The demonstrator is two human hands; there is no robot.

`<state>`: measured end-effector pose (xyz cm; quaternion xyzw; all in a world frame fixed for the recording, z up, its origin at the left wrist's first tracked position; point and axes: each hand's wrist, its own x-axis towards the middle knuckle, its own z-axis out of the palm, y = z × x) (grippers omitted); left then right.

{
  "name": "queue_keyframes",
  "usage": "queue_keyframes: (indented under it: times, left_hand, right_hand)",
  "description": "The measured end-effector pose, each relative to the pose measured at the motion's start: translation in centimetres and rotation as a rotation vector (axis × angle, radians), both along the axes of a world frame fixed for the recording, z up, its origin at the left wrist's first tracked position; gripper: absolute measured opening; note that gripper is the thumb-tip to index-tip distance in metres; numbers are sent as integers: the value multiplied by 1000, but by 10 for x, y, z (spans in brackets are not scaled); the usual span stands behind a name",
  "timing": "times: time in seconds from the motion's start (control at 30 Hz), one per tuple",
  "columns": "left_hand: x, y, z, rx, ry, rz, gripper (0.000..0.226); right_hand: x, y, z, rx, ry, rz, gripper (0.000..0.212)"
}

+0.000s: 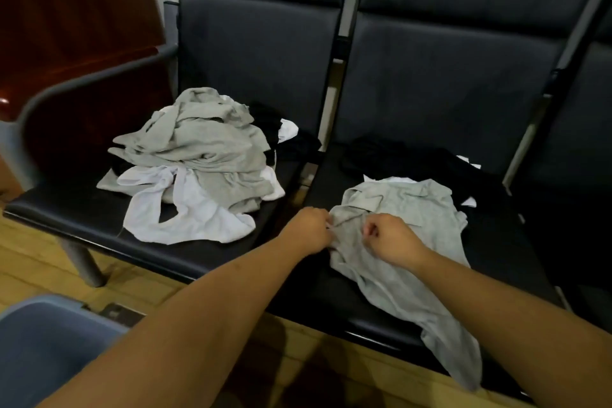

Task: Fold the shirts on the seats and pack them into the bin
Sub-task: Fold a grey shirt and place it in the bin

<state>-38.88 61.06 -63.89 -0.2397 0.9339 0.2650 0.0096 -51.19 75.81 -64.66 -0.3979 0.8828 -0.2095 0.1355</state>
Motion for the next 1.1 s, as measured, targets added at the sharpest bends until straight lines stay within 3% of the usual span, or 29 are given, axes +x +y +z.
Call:
queue_keyframes:
  times: [0.1,0.17,0.27,0.37,0.43,0.53,0.63,0.73,0.8,0.87,0.9,1.0,1.1]
  left_hand:
    - [-1,7,17,87,223,75,20]
    - [0,12,41,163,410,107,15]
    - [1,21,81,415,694,182,14]
    - [1,34,117,495,794,109,15]
    - [2,45,130,451,752,8,16]
    - [5,60,128,495,643,-144,14]
    - [14,62,119,440,570,-231,13]
    - [24,52,115,421,365,-263,22]
    - [31,38,107,324,117,-270,26]
    - [37,26,98,346,33,-265,27]
    - [38,22,96,466,101,-245,31]
    - [38,9,100,1068,549,-95,39]
    - [35,11,113,1201,787,-35,23]
  right_hand:
    - [-1,10,18,-166,-89,-23,27]
    - [-3,18,42,-402,-206,-95,23]
    - [-2,33,87,-707,-332,-130,21]
    - [3,53,119,-785,-325,-63,15]
    - [9,61,129,-723,-376,62,15]
    - [20,68,136,-416,-467,171,37]
    - [22,74,130,-231,-422,193,27]
    - [12,84,127,-465,-464,148,7]
    - [3,89,127,-683,-561,65,12]
    - [-3,93,132,-832,-666,-42,12]
    - [-7,95,134,-874,-707,-86,14]
    - [-21,104,136,-867,-733,-135,35]
    - [-31,111,136,-559,-530,-28,50]
